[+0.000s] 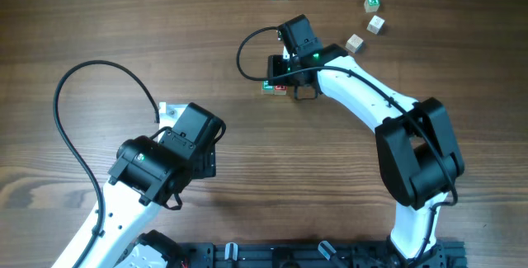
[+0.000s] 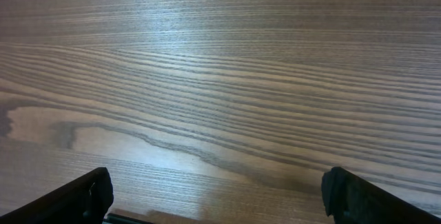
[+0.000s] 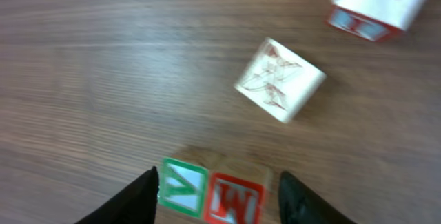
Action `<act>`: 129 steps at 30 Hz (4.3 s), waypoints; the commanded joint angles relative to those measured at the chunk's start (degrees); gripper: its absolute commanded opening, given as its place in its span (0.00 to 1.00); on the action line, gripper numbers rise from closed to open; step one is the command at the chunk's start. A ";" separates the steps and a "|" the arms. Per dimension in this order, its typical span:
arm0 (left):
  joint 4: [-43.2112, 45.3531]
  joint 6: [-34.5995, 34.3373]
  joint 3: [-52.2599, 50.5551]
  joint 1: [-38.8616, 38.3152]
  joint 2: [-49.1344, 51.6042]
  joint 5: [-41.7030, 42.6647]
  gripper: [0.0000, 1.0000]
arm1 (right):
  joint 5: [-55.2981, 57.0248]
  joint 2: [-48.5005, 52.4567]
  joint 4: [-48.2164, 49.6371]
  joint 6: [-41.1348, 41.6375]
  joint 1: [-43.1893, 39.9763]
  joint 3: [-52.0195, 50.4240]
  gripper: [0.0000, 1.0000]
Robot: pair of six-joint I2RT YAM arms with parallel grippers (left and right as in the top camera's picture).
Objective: Form a circle
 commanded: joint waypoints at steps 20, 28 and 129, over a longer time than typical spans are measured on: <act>0.02 -0.79 -0.09 0.31 -0.42 0.52 1.00 | 3.10 5.38 -3.96 8.24 -0.98 0.55 0.27; 0.02 -0.79 -0.09 0.31 -0.42 0.50 1.00 | 7.34 4.72 -5.40 4.20 -1.55 0.57 0.26; 0.02 -0.79 -0.09 0.31 -0.42 0.50 1.00 | 5.62 9.25 -7.76 8.48 -1.46 12.57 0.16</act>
